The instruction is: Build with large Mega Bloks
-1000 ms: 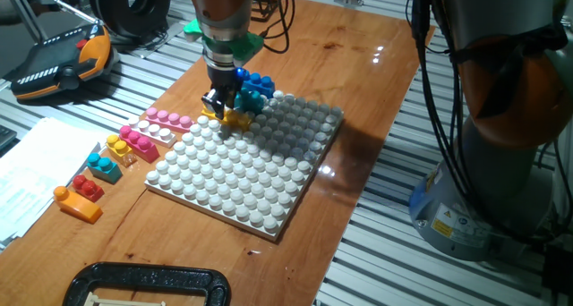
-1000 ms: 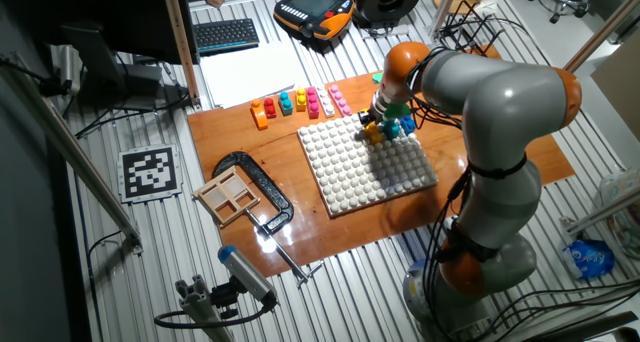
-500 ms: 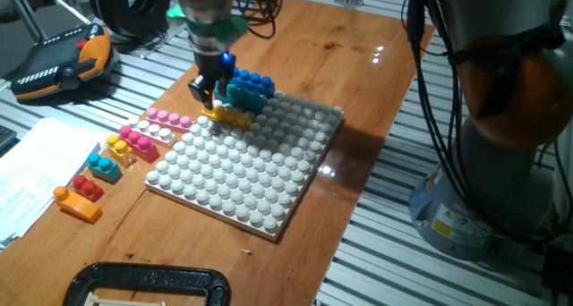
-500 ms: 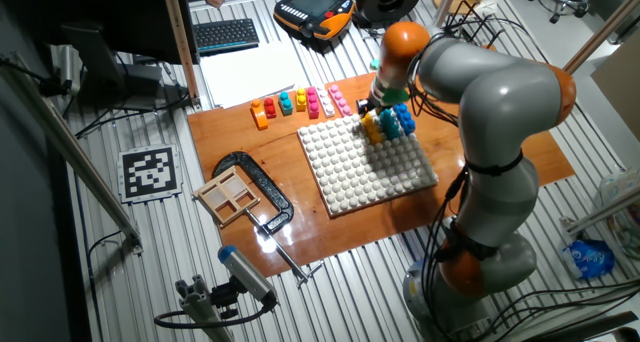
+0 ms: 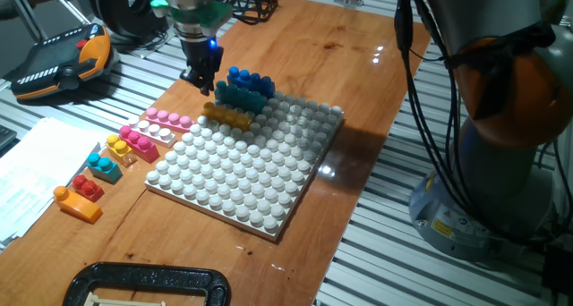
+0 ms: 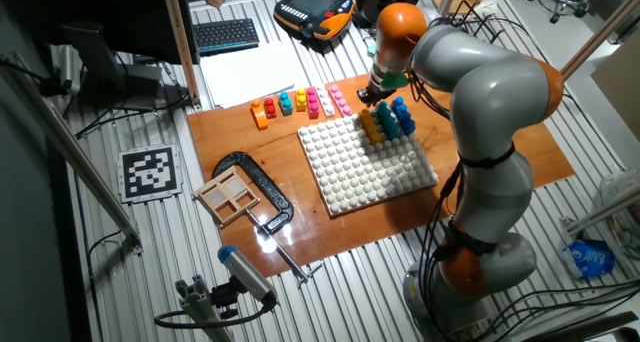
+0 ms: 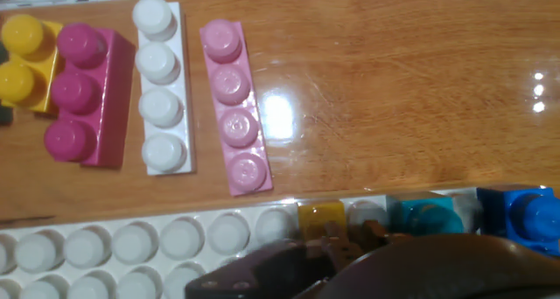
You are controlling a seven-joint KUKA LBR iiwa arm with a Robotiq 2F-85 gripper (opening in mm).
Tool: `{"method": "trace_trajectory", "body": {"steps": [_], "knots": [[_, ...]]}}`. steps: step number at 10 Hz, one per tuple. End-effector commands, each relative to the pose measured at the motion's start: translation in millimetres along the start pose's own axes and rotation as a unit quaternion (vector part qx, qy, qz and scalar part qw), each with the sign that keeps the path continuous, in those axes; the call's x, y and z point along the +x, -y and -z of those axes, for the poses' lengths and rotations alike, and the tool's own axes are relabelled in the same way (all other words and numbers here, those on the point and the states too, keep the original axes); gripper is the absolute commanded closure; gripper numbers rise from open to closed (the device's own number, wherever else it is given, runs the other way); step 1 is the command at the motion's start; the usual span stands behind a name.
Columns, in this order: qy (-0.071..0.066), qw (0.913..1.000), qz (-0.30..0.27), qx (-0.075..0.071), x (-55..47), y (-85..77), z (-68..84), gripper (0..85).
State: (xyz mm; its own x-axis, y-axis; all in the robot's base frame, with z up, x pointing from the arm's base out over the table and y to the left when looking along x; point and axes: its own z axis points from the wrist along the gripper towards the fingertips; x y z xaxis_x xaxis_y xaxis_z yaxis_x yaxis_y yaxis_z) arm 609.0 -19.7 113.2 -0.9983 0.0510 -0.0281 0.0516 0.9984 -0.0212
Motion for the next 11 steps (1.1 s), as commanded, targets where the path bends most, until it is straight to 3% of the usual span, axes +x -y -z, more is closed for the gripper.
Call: {"method": "trace_trajectory", "body": {"steps": [1,5,6,8,10,11], "knots": [[-0.001,1.0,-0.001,0.006,-0.1,0.1,0.1,85.0],[0.008,0.9999,-0.01,-0.002,-0.1,0.1,0.1,85.0],[0.016,0.9998,-0.01,0.001,-0.1,0.1,0.1,85.0],[0.02,0.9995,-0.024,-0.011,-0.1,0.1,0.1,85.0],[0.025,0.9993,-0.026,-0.013,-22.0,1.9,-2.7,85.0],[0.027,0.9993,-0.024,-0.011,-29.6,3.6,-3.4,68.0]]}}
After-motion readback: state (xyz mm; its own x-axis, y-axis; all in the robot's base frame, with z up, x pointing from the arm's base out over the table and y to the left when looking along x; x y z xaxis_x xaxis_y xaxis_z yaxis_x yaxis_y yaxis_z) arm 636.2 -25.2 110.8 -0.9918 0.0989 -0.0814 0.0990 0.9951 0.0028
